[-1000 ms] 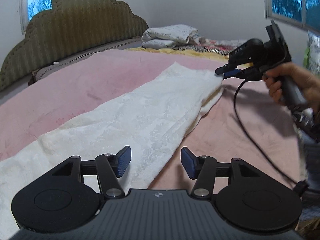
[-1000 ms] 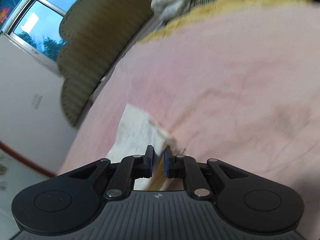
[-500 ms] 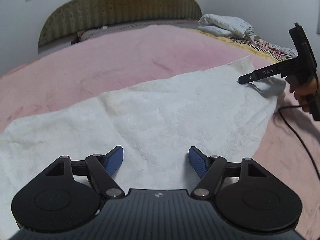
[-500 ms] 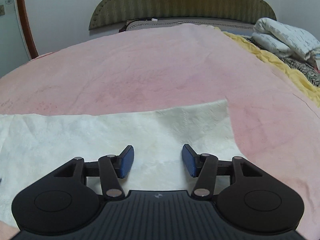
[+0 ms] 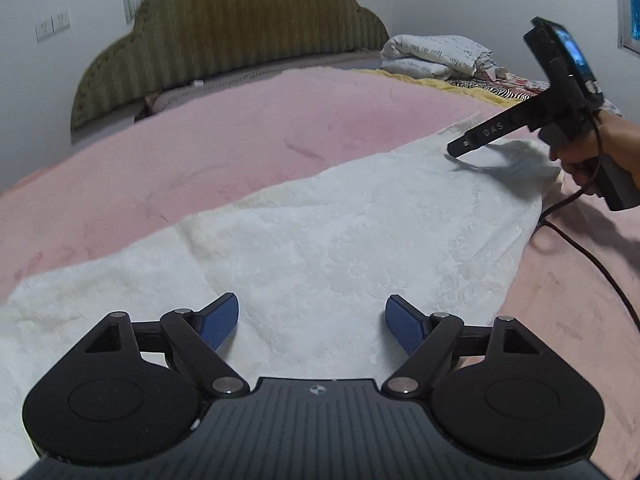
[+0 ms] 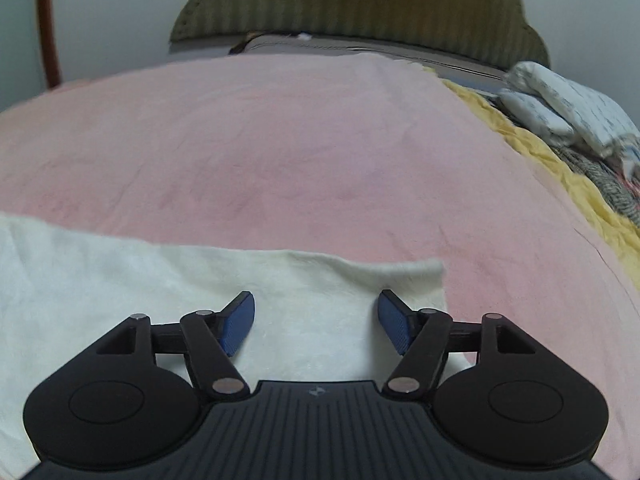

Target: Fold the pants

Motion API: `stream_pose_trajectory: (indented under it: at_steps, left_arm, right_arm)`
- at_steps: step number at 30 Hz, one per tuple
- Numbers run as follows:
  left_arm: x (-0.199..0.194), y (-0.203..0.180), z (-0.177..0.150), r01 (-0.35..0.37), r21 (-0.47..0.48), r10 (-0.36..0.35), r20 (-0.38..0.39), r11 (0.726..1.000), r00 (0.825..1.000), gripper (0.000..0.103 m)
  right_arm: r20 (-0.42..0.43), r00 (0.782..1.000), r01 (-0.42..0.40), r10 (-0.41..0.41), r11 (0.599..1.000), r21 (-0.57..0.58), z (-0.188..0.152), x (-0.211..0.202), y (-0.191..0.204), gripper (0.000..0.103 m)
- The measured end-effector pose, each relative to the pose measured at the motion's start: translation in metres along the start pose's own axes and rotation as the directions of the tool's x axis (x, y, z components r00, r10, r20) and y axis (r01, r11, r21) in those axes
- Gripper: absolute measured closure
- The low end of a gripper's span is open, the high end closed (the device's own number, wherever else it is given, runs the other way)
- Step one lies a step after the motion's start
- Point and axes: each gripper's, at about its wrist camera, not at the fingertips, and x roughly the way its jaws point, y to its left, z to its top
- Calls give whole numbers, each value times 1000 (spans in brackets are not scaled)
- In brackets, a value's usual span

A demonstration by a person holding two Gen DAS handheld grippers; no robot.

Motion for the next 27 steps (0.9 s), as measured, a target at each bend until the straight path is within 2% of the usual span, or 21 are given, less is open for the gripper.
stream_pose_trajectory:
  at_steps: [2, 4, 5, 7, 8, 11, 14, 16, 19, 21, 23, 25, 27]
  left_arm:
    - [0, 0, 2, -27, -5, 27, 12, 1000, 1000, 17]
    - [0, 0, 4, -24, -13, 24, 17, 1000, 1000, 16]
    - [1, 0, 4, -12, -16, 12, 13, 1000, 1000, 16]
    - [2, -4, 2, 9, -5, -9, -1, 1000, 1000, 14]
    - [1, -6, 0, 5, 8, -5, -1, 1000, 1000, 14]
    - [-5, -12, -2, -25, 45, 24, 30, 999, 999, 14]
    - [-5, -14, -4, -50, 59, 47, 44, 997, 998, 7]
    - [-1, -14, -7, -53, 52, 51, 39, 997, 998, 6]
    - [-1, -11, -10, -48, 27, 47, 49, 998, 998, 5]
    - [0, -9, -11, -40, 8, 40, 46, 999, 998, 3]
    - [2, -5, -11, -34, -17, 35, 38, 999, 999, 1]
    - [3, -1, -11, -22, -42, 23, 28, 999, 999, 0]
    - [4, 3, -12, -11, -66, 12, 21, 998, 1000, 0]
  right_arm:
    - [49, 997, -60, 61, 998, -21, -11, -25, 12, 35]
    - [30, 986, -161, 164, 984, -70, -27, -43, 28, 34]
    - [2, 983, -183, 184, 977, -108, -36, -49, 37, 34]
    - [-41, 988, -152, 147, 972, -177, -54, -54, 48, 34]
    - [-19, 990, -138, 137, 973, -185, -61, -60, 47, 33]
    - [31, 995, -89, 92, 993, -75, -67, -83, 33, 33]
    - [104, 987, -137, 126, 985, 105, -76, -106, 10, 32]
    - [112, 978, -198, 174, 941, 274, -86, -110, -9, 32]
    - [118, 972, -237, 205, 848, 475, -107, -112, -36, 32]
    - [129, 953, -297, 274, 760, 578, -122, -105, -51, 31]
    - [185, 930, -360, 318, 680, 638, -131, -98, -61, 31]
    - [226, 916, -395, 332, 648, 651, -129, -89, -64, 31]
    - [255, 913, -405, 318, 634, 659, -124, -78, -64, 31]
